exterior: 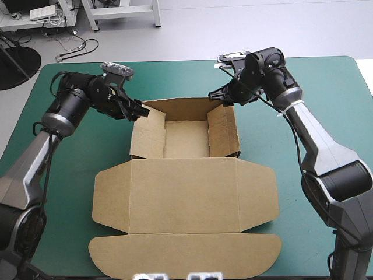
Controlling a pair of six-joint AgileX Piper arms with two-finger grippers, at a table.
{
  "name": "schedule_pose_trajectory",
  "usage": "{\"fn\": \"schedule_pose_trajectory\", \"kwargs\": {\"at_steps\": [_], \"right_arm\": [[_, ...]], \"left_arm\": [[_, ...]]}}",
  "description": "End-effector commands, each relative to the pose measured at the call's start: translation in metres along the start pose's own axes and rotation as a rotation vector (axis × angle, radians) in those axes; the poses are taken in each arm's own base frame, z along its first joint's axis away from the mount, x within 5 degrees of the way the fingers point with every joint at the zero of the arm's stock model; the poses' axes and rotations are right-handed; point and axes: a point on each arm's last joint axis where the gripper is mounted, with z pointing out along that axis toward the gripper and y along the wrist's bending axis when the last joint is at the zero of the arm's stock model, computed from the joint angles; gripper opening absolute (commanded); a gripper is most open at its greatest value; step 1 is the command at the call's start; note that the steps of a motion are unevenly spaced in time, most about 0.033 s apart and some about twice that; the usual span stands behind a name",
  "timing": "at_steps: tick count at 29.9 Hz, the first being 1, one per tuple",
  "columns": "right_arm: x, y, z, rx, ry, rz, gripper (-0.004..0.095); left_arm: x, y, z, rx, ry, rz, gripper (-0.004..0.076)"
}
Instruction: Fold the box
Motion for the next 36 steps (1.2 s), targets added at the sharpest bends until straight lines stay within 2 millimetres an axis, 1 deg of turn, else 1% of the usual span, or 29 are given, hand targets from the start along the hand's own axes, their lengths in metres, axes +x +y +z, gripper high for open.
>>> {"fn": "schedule_pose_trajectory", "kwargs": {"at_steps": [1,3,4,5,6,7,9,10,12,15,18,21,25,29,30,32,34,35,36], "right_arm": [[-0.001,0.001,-0.067,-0.005,-0.149,-0.013,0.0467],[0.002,0.003,-0.083,-0.030,-0.178,0.012,0.0467],[0.003,0.004,-0.091,-0.051,-0.191,0.016,0.0467],[0.005,0.006,-0.099,-0.075,-0.205,0.020,0.0467],[0.006,0.008,-0.104,-0.096,-0.212,0.024,0.0467],[0.009,0.009,-0.112,-0.112,-0.225,0.026,0.0467],[0.013,0.010,-0.118,-0.120,-0.227,0.027,0.0467],[0.016,0.009,-0.120,-0.119,-0.223,0.027,0.0467],[0.022,0.008,-0.118,-0.109,-0.204,0.027,0.0465],[0.030,0.005,-0.098,-0.082,-0.130,0.028,0.0465],[0.036,0.003,-0.069,-0.070,-0.063,0.035,0.0465],[0.039,0.002,-0.042,-0.063,-0.023,0.041,0.0465],[0.039,0.001,-0.013,-0.057,0.039,0.047,0.0462],[0.039,0.001,0.011,-0.052,0.084,0.051,0.0459],[0.039,0.001,0.017,-0.056,0.099,0.055,0.0444],[0.039,0.001,0.028,-0.058,0.123,0.057,0.0368],[0.040,0.002,0.036,-0.067,0.142,0.060,0.0235],[0.040,0.002,0.039,-0.072,0.149,0.063,0.0129],[0.041,0.002,0.041,-0.073,0.154,0.065,0.0062]], "left_arm": [[-0.009,0.001,-0.074,-0.046,-0.179,0.014,0.0421],[-0.005,0.001,-0.101,-0.059,-0.220,0.018,0.0358],[-0.002,0.000,-0.112,-0.062,-0.233,0.019,0.0326],[0.004,0.000,-0.128,-0.064,-0.249,0.019,0.0269],[0.009,-0.001,-0.138,-0.065,-0.255,0.018,0.0225],[0.015,-0.002,-0.150,-0.065,-0.262,0.018,0.0163],[0.027,-0.002,-0.172,-0.077,-0.273,0.019,0.0034],[0.034,-0.002,-0.183,-0.083,-0.283,0.022,-0.0008],[0.046,-0.003,-0.203,-0.090,-0.305,0.024,-0.0010],[0.066,-0.005,-0.230,-0.094,-0.358,0.023,-0.0010],[0.090,-0.008,-0.245,-0.098,-0.399,0.023,-0.0010],[0.122,-0.010,-0.251,-0.100,-0.432,0.022,-0.0010],[0.169,-0.014,-0.244,-0.095,-0.429,0.003,-0.0010],[0.212,-0.017,-0.226,-0.091,-0.387,0.001,-0.0010],[0.223,-0.017,-0.219,-0.090,-0.373,-0.001,-0.0010],[0.241,-0.018,-0.205,-0.087,-0.341,-0.003,-0.0010],[0.257,-0.019,-0.194,-0.085,-0.332,-0.008,-0.0010],[0.265,-0.020,-0.188,-0.085,-0.328,-0.010,-0.0010],[0.273,-0.020,-0.182,-0.083,-0.329,-0.019,-0.0010]]}}
